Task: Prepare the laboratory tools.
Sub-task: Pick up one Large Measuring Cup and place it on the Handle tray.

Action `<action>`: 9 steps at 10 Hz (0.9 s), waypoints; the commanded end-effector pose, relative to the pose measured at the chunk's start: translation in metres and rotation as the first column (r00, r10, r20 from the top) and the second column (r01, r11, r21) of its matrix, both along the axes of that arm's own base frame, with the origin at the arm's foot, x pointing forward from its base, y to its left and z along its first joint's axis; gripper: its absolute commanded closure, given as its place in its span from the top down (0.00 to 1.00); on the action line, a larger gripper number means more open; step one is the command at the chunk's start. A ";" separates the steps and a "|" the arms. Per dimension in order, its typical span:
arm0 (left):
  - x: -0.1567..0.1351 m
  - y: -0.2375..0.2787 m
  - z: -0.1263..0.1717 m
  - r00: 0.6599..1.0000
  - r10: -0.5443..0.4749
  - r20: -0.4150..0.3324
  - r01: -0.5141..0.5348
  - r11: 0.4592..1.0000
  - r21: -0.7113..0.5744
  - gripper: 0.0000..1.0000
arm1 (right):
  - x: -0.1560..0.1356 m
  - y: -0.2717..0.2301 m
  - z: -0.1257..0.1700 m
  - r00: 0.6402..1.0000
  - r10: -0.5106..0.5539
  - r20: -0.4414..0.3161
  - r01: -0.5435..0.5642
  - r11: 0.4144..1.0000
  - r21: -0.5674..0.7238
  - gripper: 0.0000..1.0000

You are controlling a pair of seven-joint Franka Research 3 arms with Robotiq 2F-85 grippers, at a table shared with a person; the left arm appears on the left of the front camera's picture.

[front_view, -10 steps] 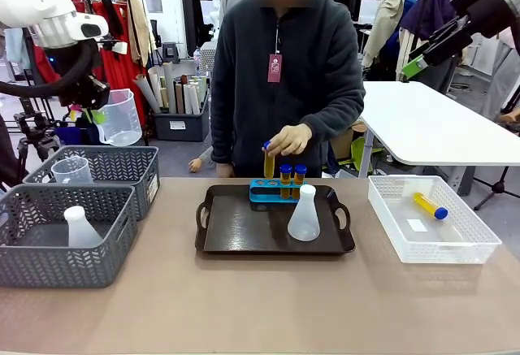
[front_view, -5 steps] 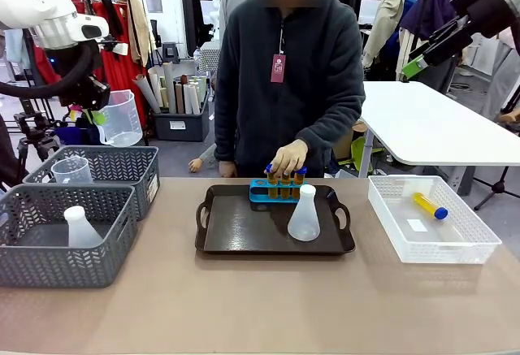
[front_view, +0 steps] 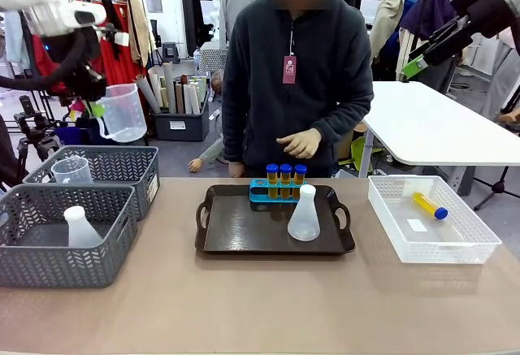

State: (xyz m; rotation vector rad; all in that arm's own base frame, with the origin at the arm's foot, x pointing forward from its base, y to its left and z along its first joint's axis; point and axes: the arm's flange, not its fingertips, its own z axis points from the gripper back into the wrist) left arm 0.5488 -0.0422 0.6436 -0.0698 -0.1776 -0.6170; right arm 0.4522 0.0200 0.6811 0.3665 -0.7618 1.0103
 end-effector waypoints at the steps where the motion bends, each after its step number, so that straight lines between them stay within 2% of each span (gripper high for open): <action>1: 0.016 -0.002 0.050 0.986 -0.164 0.016 0.164 0.986 -0.019 0.00 | 0.000 0.001 0.001 1.000 0.008 0.006 -0.008 1.000 0.004 1.00; 2: 0.018 -0.017 0.068 0.973 -0.227 0.039 0.227 0.974 0.001 0.00 | 0.000 0.001 0.001 1.000 0.008 0.006 -0.008 1.000 0.004 1.00; 3: 0.021 -0.041 0.081 0.945 -0.324 0.053 0.324 0.946 0.007 0.00 | 0.000 0.001 0.001 1.000 0.008 0.006 -0.008 1.000 0.004 1.00; 6: 0.023 -0.107 0.115 0.841 -0.531 0.102 0.530 0.847 0.036 0.00 | 0.000 0.001 0.001 1.000 0.008 0.006 -0.008 1.000 0.004 1.00; 8: 0.021 -0.140 0.118 0.783 -0.613 0.106 0.610 0.790 0.058 0.00 | 0.000 0.001 0.001 1.000 0.008 0.006 -0.008 1.000 0.004 1.00; 9: 0.021 -0.155 0.111 0.721 -0.682 0.122 0.679 0.731 0.072 0.00 | 0.000 0.001 0.001 1.000 0.008 0.006 -0.008 1.000 0.004 1.00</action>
